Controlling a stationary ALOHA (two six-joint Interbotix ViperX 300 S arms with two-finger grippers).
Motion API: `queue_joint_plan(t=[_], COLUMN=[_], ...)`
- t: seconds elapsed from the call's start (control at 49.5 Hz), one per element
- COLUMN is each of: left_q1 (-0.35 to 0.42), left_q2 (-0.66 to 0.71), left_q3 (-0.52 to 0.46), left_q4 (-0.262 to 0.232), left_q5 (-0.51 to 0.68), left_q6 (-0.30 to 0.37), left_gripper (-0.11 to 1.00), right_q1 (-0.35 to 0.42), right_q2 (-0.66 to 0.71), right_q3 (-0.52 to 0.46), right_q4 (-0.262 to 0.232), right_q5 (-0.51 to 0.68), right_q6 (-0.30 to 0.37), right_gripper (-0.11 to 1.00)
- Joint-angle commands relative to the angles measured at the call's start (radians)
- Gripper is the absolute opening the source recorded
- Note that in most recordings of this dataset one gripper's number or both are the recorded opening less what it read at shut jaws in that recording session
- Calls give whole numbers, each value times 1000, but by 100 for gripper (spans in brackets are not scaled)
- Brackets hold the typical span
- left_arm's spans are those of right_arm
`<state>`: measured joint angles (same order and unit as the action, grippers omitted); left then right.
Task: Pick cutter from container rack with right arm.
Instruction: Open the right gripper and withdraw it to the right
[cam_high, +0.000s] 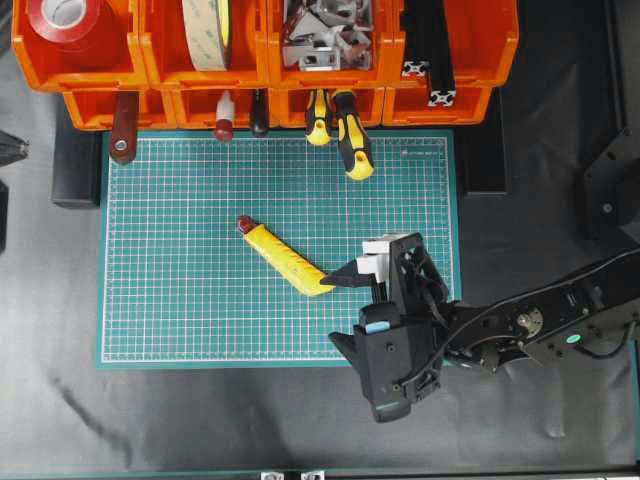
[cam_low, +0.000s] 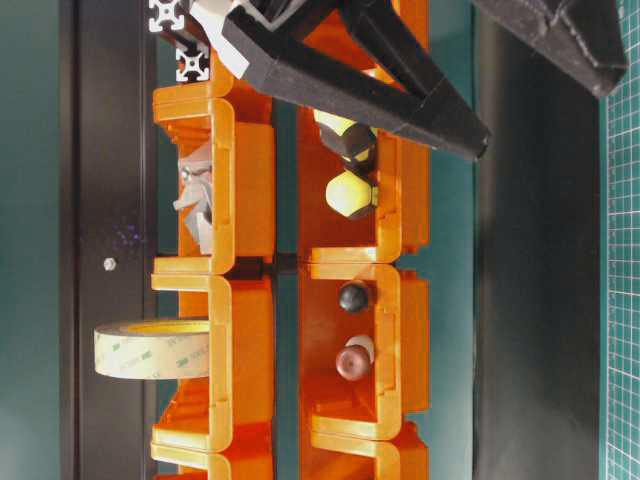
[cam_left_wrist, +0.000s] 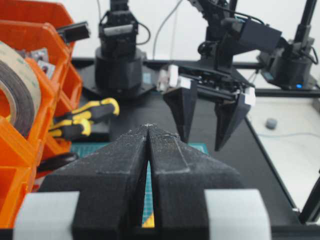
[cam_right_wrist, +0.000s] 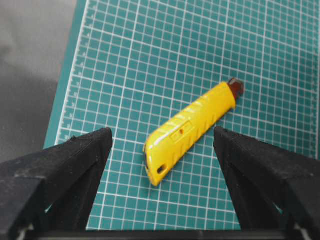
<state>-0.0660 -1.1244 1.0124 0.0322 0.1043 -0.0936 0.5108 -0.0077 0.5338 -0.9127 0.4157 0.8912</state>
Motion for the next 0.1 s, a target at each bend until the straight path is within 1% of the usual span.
queue_joint_plan(t=[0.0, 0.081], left_q1=[-5, -5], left_q2=[11, 9], left_q3=[-29, -29], left_q4=[3, 3], left_q5=[-5, 0], left_q6=[-5, -5], left_gripper=[0, 0], right_q1=[3, 6], right_q2=[-29, -31], right_q3=[-11, -11], right_q4=[-3, -3], right_q5=[9, 17], right_q6=[9, 9], right_gripper=[80, 80])
